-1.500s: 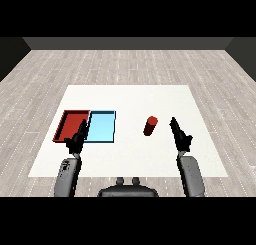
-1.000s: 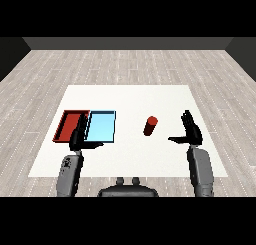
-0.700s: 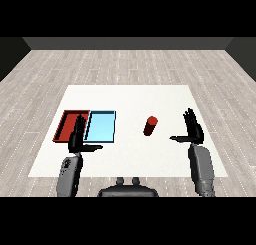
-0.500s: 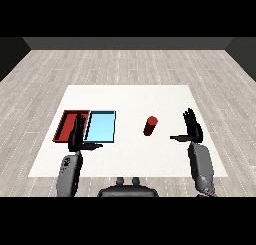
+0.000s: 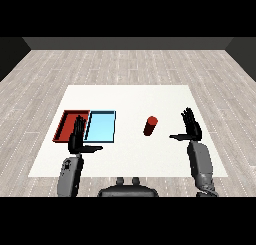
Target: Pick the red can and put it in the red box
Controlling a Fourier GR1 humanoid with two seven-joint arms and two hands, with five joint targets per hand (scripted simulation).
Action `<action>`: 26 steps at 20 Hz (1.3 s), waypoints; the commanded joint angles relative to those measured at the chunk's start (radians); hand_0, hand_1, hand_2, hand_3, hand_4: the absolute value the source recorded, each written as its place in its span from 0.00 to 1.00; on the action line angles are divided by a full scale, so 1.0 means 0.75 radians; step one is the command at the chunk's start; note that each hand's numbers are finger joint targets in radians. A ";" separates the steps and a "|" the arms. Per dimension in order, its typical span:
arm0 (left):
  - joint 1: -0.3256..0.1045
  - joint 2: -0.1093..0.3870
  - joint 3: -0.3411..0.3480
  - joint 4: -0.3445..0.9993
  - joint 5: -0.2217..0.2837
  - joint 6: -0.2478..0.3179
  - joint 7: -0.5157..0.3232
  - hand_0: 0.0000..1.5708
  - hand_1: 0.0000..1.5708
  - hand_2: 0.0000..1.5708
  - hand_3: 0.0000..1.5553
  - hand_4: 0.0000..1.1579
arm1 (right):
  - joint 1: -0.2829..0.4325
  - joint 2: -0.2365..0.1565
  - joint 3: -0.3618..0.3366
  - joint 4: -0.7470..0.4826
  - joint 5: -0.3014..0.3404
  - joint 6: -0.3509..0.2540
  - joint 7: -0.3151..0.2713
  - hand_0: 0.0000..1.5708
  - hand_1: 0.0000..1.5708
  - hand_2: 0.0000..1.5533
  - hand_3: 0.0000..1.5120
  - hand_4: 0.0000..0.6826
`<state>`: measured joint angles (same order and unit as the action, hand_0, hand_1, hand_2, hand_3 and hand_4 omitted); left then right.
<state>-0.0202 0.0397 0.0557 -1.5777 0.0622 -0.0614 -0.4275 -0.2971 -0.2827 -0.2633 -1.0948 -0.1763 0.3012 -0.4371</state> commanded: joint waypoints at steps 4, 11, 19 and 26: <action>-0.002 0.039 0.034 -0.053 0.058 -0.040 0.057 0.00 0.00 0.00 0.00 0.00 | 0.051 0.078 0.066 -0.087 0.004 -0.050 0.082 0.00 0.00 0.00 0.00 0.00; -0.042 0.023 0.048 -0.049 0.085 -0.014 0.097 0.00 0.00 0.00 0.00 0.00 | -0.089 0.073 0.055 0.188 -0.003 -0.007 0.006 0.00 0.00 0.00 0.00 0.00; -0.012 -0.008 0.005 -0.029 0.040 0.000 0.028 0.00 0.00 0.00 0.00 0.00 | -0.226 0.173 0.098 0.341 0.012 -0.040 -0.053 0.00 0.00 0.00 0.00 0.00; 0.014 -0.040 -0.035 -0.142 0.033 0.048 0.117 0.00 0.00 0.00 0.00 0.00 | -0.247 0.222 0.113 0.401 0.001 -0.065 -0.023 0.00 0.00 0.00 0.00 0.00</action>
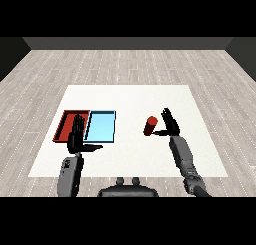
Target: Pick the red can and put it in the red box
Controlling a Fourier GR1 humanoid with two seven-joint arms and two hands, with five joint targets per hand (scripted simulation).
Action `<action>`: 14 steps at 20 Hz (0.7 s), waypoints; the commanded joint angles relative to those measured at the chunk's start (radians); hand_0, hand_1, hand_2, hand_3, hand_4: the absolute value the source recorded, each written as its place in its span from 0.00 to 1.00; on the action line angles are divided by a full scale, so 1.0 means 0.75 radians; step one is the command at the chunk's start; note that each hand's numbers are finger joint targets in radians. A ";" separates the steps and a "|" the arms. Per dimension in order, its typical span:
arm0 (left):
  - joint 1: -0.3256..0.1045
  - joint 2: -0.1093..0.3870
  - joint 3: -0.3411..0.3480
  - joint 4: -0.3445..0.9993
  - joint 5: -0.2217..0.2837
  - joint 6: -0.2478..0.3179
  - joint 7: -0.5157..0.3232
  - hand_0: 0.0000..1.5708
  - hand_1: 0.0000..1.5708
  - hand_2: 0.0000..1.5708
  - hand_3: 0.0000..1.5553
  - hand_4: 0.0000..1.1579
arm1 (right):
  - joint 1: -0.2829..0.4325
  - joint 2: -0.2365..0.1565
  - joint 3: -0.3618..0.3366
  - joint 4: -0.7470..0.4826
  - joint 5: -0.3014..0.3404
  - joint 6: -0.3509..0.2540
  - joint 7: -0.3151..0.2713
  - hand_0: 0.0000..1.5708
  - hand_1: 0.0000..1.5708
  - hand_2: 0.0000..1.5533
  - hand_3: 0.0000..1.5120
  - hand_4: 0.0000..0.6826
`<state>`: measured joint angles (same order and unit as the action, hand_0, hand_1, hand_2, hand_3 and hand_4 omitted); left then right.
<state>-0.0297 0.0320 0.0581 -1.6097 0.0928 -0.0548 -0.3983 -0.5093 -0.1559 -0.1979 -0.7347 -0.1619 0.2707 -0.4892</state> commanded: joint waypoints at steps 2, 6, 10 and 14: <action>0.005 -0.016 -0.013 0.000 -0.012 0.021 -0.009 0.00 0.00 0.00 0.00 0.00 | -0.070 0.030 -0.006 0.202 0.016 -0.005 -0.110 0.00 0.00 0.00 0.00 0.00; 0.102 -0.016 -0.019 0.017 -0.002 -0.028 -0.095 0.00 0.00 0.00 0.00 0.00 | -0.122 0.002 -0.020 0.260 -0.002 0.034 -0.082 0.00 0.00 0.00 0.00 0.00; -0.037 -0.025 -0.021 0.076 -0.041 0.040 -0.041 0.00 0.00 0.00 0.00 0.00 | -0.152 0.038 -0.005 0.226 -0.008 -0.019 -0.032 0.00 0.00 0.00 0.00 0.00; -0.034 0.041 0.028 -0.057 0.039 -0.004 0.101 0.00 0.00 0.00 0.00 0.00 | -0.097 0.024 -0.012 0.310 -0.004 0.047 -0.148 0.00 0.00 0.00 0.00 0.00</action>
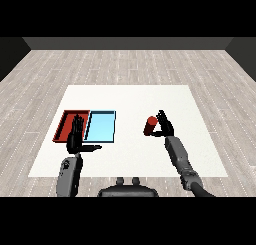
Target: Pick the red can and put it in the red box
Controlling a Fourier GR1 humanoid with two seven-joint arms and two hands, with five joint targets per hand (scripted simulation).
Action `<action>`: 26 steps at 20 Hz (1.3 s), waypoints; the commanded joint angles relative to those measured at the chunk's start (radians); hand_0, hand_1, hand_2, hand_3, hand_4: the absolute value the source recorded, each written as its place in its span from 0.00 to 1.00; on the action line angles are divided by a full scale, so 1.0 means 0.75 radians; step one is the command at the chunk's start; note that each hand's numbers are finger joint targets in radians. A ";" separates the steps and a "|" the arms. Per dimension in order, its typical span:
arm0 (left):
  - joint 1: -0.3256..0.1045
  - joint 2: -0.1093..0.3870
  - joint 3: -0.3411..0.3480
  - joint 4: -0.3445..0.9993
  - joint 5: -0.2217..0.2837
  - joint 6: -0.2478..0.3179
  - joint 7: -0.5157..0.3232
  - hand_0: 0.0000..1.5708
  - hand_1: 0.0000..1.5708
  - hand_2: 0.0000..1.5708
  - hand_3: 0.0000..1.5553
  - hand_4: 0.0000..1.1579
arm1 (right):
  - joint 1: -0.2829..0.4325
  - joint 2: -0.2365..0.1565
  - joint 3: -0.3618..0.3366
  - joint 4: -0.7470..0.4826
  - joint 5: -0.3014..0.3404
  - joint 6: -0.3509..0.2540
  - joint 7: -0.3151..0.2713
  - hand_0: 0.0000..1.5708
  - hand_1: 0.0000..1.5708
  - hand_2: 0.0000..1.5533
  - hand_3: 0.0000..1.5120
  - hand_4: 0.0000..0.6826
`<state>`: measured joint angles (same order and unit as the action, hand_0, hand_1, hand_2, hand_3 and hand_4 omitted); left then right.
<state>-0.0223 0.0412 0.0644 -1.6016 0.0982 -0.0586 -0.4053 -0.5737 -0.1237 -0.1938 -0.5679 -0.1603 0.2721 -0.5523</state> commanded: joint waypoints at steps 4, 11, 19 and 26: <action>-0.039 0.053 0.046 -0.040 0.034 -0.021 0.053 0.00 0.00 0.00 0.00 0.00 | -0.090 0.025 -0.007 0.184 0.022 -0.012 -0.088 0.00 0.00 0.00 0.00 0.00; -0.088 0.014 0.024 0.093 0.003 -0.001 -0.024 0.00 0.00 0.00 0.00 0.00 | -0.175 -0.025 -0.029 0.252 0.001 0.065 -0.048 0.00 0.00 0.00 0.00 0.00; -0.061 0.018 0.009 -0.053 0.003 0.031 0.086 0.00 0.00 0.00 0.00 0.00 | -0.258 0.085 -0.035 0.392 0.018 -0.014 -0.126 0.00 0.00 0.00 0.00 0.00; -0.062 -0.028 -0.018 0.043 -0.039 0.053 -0.019 0.00 0.00 0.00 0.00 0.00 | -0.283 0.091 -0.013 0.394 0.059 -0.109 -0.118 0.00 0.00 0.00 0.00 0.00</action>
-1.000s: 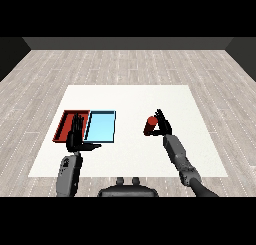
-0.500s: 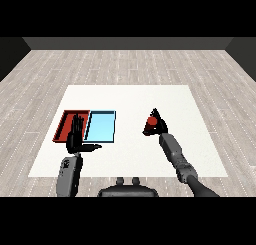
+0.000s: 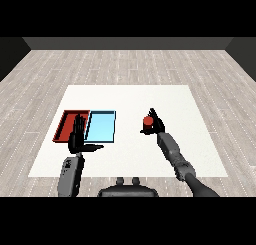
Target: Pick the red can and put it in the red box
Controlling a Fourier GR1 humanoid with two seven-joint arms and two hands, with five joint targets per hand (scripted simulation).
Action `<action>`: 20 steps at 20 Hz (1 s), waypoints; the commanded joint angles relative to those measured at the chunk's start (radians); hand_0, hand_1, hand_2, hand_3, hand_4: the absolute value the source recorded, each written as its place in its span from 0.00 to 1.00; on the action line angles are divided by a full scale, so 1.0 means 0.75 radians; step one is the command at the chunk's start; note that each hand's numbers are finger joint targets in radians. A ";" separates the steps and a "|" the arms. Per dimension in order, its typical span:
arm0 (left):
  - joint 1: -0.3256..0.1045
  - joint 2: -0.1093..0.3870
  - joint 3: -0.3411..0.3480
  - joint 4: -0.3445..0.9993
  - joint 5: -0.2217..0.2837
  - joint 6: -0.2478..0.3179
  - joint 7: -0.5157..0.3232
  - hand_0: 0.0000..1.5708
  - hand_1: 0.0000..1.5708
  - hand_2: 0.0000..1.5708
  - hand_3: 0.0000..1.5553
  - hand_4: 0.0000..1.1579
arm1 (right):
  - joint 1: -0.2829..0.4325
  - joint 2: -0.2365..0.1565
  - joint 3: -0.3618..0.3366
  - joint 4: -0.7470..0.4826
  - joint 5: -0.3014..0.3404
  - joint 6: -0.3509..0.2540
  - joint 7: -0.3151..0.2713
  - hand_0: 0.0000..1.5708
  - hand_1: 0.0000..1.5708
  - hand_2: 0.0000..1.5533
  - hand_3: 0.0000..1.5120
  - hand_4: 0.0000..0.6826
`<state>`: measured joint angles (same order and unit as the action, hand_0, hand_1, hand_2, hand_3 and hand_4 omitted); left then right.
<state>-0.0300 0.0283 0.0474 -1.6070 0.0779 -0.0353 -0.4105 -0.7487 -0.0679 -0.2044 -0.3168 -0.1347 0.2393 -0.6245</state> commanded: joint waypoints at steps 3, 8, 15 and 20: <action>-0.004 0.025 0.034 0.071 0.010 -0.027 -0.064 0.00 0.00 0.00 0.00 0.00 | 0.008 -0.001 -0.010 0.060 0.020 -0.111 -0.008 0.00 0.00 0.00 0.00 0.00; 0.003 0.000 0.010 0.010 -0.002 0.009 -0.016 0.00 0.00 0.00 0.00 0.00 | -0.046 0.017 -0.013 0.100 0.055 -0.352 -0.009 0.93 0.93 0.94 0.94 0.90; 0.011 0.033 0.030 -0.013 0.050 -0.044 0.015 0.00 0.00 0.00 0.00 0.00 | -0.072 0.003 -0.001 0.094 0.074 -0.337 0.001 0.93 0.93 0.93 0.93 0.86; -0.050 0.002 -0.005 -0.002 0.006 0.008 0.049 0.00 0.00 0.00 0.00 0.00 | -0.100 -0.037 0.031 0.041 0.106 -0.317 0.032 0.92 0.92 0.92 0.91 0.88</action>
<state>-0.0350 0.0381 0.0522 -1.6123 0.0825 -0.0370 -0.3935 -0.8193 -0.0757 -0.2033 -0.2516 -0.0758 -0.0108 -0.6115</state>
